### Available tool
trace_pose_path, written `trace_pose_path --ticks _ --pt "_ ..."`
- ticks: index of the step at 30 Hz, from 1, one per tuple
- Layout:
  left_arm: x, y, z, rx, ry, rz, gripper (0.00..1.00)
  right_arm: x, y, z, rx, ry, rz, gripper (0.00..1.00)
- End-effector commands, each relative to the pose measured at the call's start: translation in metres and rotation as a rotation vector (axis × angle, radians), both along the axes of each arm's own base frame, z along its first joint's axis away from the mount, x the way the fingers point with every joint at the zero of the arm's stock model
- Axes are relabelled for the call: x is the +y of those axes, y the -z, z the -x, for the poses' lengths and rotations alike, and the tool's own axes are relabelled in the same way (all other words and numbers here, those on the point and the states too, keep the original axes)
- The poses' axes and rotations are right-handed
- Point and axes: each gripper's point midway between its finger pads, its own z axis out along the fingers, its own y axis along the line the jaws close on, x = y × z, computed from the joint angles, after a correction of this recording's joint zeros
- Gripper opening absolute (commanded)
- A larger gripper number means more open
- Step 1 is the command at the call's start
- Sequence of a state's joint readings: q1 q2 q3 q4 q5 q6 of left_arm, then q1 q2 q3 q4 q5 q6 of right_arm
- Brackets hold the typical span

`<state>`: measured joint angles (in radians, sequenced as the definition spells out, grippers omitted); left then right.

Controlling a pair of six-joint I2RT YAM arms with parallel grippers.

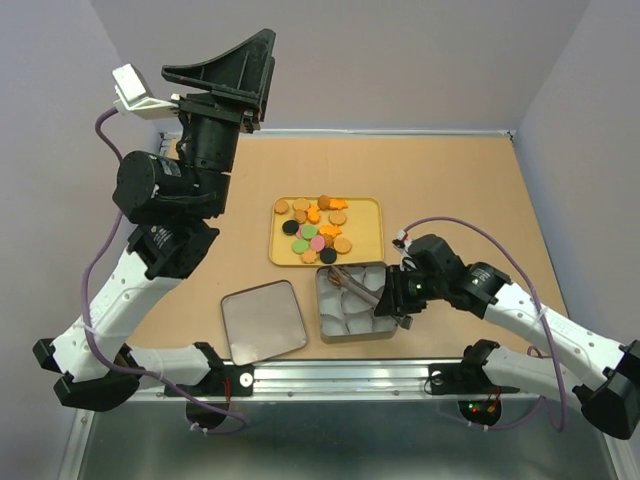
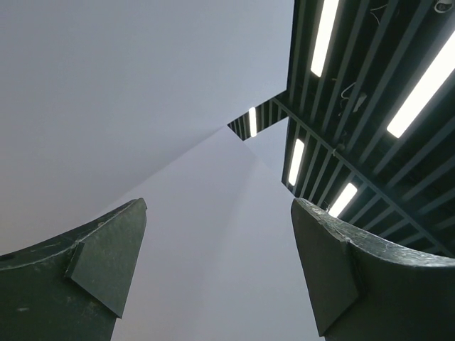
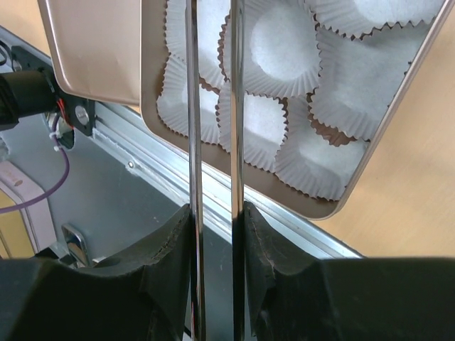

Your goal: Pack the cookies

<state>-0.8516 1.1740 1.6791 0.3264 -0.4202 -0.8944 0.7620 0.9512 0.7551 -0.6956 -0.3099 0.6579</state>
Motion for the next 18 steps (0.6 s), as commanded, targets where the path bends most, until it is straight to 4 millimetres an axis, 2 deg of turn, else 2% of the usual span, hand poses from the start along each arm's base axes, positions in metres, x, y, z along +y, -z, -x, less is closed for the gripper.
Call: trace_pose_path --ticks 1,5,7,9,15,18 --pt "0.037 -0.030 0.027 -0.072 -0.053 0.090 0.93 0.014 -0.015 -0.016 -0.100 -0.017 -0.059 0.24" --pt "0.038 -0.034 0.033 -0.079 -0.062 0.078 0.93 0.018 -0.024 -0.018 -0.114 -0.024 -0.077 0.31" --pt "0.038 -0.025 0.026 -0.046 -0.090 0.074 0.93 0.020 -0.031 -0.019 -0.122 -0.028 -0.094 0.35" --pt "0.043 -0.013 0.022 -0.012 -0.119 0.074 0.93 0.024 -0.045 -0.021 -0.144 -0.034 -0.121 0.39" --pt "0.057 -0.005 0.022 -0.003 -0.187 0.043 0.94 0.030 -0.095 -0.029 -0.225 -0.028 -0.189 0.47" --pt "0.061 -0.002 0.023 0.006 -0.195 0.049 0.94 0.025 -0.108 -0.033 -0.256 -0.007 -0.171 0.48"
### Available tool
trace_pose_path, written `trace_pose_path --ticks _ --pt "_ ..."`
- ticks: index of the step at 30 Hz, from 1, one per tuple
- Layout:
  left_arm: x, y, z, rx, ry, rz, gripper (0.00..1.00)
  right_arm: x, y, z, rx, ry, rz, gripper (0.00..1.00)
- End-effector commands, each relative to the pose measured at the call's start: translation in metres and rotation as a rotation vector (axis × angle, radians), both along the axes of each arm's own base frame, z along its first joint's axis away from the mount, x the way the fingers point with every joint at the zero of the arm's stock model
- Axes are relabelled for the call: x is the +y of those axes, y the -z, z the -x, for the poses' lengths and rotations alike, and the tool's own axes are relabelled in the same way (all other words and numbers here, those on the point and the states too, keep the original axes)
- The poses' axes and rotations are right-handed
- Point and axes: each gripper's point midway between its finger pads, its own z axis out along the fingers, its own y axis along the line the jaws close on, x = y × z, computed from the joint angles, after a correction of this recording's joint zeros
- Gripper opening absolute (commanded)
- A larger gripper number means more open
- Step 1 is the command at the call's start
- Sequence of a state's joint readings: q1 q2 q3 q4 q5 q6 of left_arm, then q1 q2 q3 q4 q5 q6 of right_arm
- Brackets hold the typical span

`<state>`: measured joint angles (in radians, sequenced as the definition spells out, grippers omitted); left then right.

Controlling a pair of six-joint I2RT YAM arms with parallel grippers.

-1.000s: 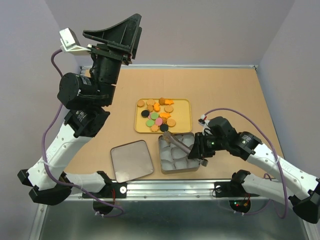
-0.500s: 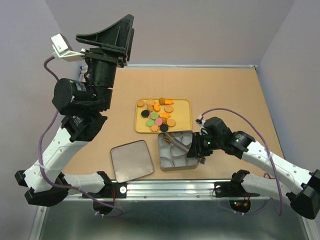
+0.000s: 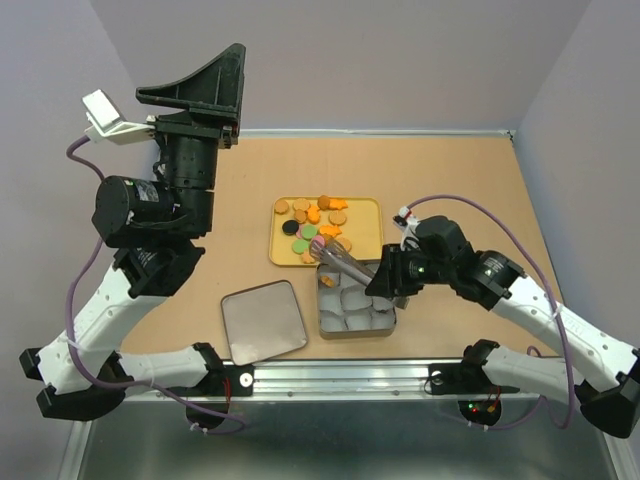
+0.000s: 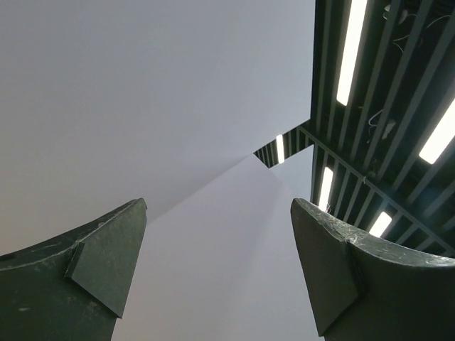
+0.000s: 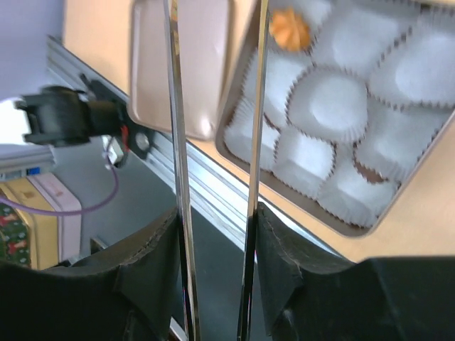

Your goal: Pack the cookies

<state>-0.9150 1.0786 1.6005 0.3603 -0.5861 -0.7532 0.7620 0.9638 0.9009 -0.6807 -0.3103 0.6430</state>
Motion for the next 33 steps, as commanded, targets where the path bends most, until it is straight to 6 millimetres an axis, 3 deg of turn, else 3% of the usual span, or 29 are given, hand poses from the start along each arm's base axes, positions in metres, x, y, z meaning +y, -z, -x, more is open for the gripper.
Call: trace_pose_path --ticks 1,4,10,13,15,16,19,20,33 --pt "0.027 -0.014 0.012 -0.034 -0.051 0.056 0.94 0.006 -0.057 -0.015 -0.148 0.012 -0.073 0.48" --pt "0.020 -0.022 0.015 -0.060 -0.015 0.060 0.94 0.005 -0.065 -0.025 -0.181 0.045 -0.056 0.49" --pt "0.001 -0.045 0.021 -0.127 0.069 0.064 0.94 0.009 -0.045 -0.069 -0.212 0.138 0.094 0.49" --pt "-0.002 -0.050 0.022 -0.136 0.082 0.074 0.94 0.027 -0.041 -0.098 -0.226 0.144 0.140 0.47" --pt "-0.001 -0.050 0.021 -0.132 0.082 0.088 0.94 0.042 -0.054 -0.115 -0.263 0.141 0.130 0.45" --pt "-0.002 -0.050 0.020 -0.134 0.080 0.090 0.94 0.049 -0.038 -0.126 -0.241 0.135 0.171 0.44" --pt "0.000 -0.051 0.020 -0.139 0.065 0.088 0.94 0.067 -0.041 -0.144 -0.263 0.116 0.169 0.44" --pt "0.005 -0.053 0.021 -0.144 0.054 0.101 0.94 0.074 -0.027 -0.151 -0.249 0.103 0.197 0.44" --pt "0.038 -0.026 0.020 -0.097 -0.077 0.115 0.99 0.106 0.013 -0.184 -0.208 0.084 0.244 0.42"
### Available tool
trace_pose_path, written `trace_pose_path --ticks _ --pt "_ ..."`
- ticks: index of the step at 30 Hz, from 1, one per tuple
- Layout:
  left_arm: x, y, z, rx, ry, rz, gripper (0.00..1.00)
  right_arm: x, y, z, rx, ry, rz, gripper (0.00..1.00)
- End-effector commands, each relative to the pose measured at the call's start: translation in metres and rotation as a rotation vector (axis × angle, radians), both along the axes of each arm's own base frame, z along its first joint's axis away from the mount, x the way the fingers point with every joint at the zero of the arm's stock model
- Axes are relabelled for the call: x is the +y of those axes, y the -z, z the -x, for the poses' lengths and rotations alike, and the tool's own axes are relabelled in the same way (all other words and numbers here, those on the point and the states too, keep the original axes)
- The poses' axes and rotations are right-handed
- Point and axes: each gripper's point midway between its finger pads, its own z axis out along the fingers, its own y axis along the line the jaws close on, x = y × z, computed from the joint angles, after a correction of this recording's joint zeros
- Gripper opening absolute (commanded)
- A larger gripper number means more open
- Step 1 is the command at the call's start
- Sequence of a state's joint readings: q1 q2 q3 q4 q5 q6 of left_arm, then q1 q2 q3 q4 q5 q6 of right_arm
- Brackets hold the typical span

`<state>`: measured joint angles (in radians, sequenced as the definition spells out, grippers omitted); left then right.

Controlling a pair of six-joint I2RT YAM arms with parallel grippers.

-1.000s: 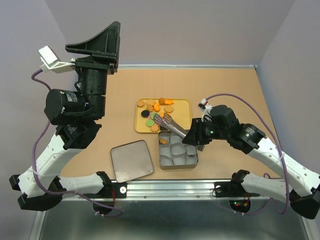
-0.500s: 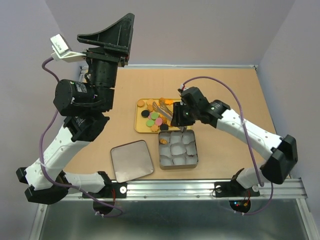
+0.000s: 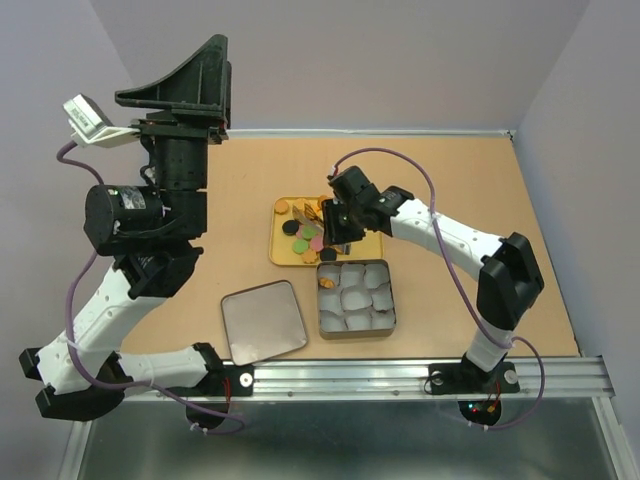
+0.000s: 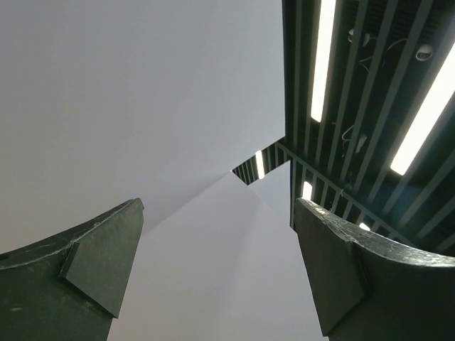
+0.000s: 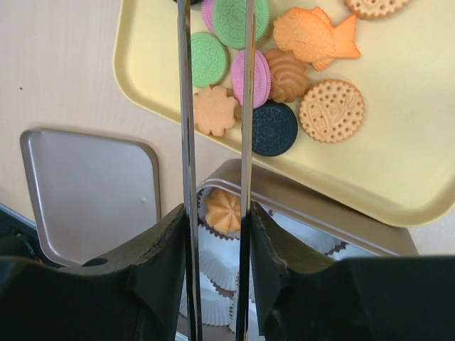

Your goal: Pack the cookies

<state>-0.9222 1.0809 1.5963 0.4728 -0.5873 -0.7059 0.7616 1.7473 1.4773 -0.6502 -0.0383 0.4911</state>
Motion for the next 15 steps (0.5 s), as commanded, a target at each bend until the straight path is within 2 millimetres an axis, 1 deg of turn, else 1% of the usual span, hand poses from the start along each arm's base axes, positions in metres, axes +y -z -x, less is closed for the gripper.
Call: trace_pose_path --ticks 1,4,9,10,14,15 --pt "0.030 -0.009 0.012 -0.026 -0.057 0.072 0.99 0.025 -0.032 -0.025 -0.107 -0.009 -0.071 0.42" --pt "0.032 -0.008 0.013 -0.027 -0.064 0.067 0.99 0.029 -0.028 -0.029 -0.104 -0.011 -0.065 0.42" --pt "0.038 -0.008 0.015 -0.022 -0.082 0.061 0.99 0.035 -0.021 -0.028 -0.102 -0.018 -0.047 0.42" --pt "0.038 -0.007 0.014 -0.019 -0.086 0.058 0.99 0.031 -0.020 -0.032 -0.119 0.004 -0.025 0.42" --pt "0.041 -0.007 0.015 -0.020 -0.093 0.057 0.99 0.023 -0.012 -0.031 -0.124 0.024 0.021 0.42" --pt "0.040 -0.005 0.014 -0.013 -0.098 0.050 0.99 0.019 -0.008 -0.032 -0.122 0.030 0.037 0.42"
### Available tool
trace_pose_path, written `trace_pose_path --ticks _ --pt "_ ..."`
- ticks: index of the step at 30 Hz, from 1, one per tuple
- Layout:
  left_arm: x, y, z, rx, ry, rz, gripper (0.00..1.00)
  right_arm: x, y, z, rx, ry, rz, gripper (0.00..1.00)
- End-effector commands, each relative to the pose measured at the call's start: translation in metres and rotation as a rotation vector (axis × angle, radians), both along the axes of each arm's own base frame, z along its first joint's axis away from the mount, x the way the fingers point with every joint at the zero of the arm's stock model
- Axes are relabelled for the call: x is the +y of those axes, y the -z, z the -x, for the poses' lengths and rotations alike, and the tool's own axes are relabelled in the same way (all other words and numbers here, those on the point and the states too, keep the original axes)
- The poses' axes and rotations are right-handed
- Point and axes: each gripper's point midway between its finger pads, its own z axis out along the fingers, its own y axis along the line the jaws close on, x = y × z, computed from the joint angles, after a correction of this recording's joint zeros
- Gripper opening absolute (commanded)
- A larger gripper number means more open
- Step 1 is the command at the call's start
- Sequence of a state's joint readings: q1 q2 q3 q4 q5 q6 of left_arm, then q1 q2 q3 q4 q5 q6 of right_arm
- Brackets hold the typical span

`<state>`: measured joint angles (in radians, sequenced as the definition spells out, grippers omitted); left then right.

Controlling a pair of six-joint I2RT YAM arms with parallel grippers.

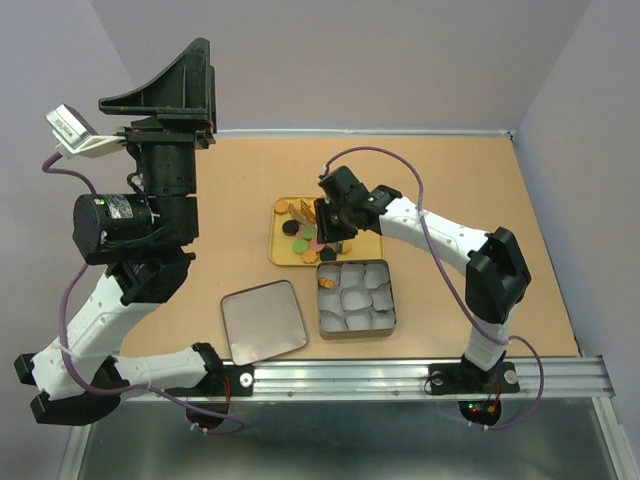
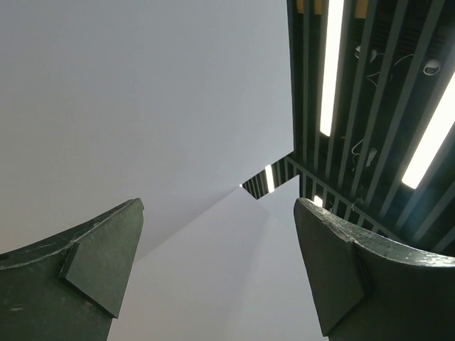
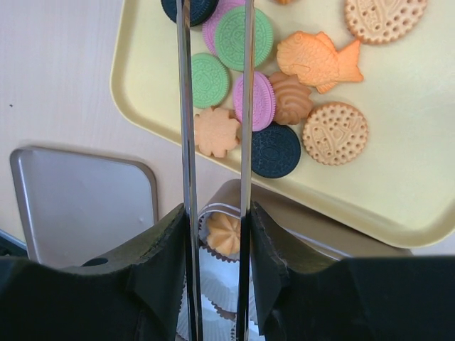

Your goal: Pack the cookies

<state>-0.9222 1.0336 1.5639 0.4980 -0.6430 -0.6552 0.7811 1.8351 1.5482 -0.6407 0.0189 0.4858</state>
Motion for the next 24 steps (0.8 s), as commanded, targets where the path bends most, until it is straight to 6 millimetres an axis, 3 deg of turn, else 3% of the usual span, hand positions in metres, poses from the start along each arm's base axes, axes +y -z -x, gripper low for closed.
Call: trace_pose_path --ticks 1,8,15,20,24 --pt "0.016 -0.005 0.007 -0.017 -0.035 0.031 0.99 0.005 -0.019 -0.015 -0.094 0.018 0.002 0.42" --pt "0.018 0.013 0.000 0.033 -0.069 0.020 0.99 -0.008 -0.006 -0.010 -0.088 0.029 0.076 0.38" --pt "0.016 0.021 -0.005 0.051 -0.083 0.004 0.99 -0.010 -0.010 -0.012 -0.102 0.035 0.099 0.24" --pt "0.012 0.028 -0.010 0.071 -0.106 -0.036 0.99 -0.012 -0.030 -0.015 -0.139 0.047 0.092 0.20" --pt "0.023 0.050 -0.017 0.144 -0.175 -0.054 0.99 -0.015 -0.071 -0.011 -0.186 0.058 0.032 0.20"
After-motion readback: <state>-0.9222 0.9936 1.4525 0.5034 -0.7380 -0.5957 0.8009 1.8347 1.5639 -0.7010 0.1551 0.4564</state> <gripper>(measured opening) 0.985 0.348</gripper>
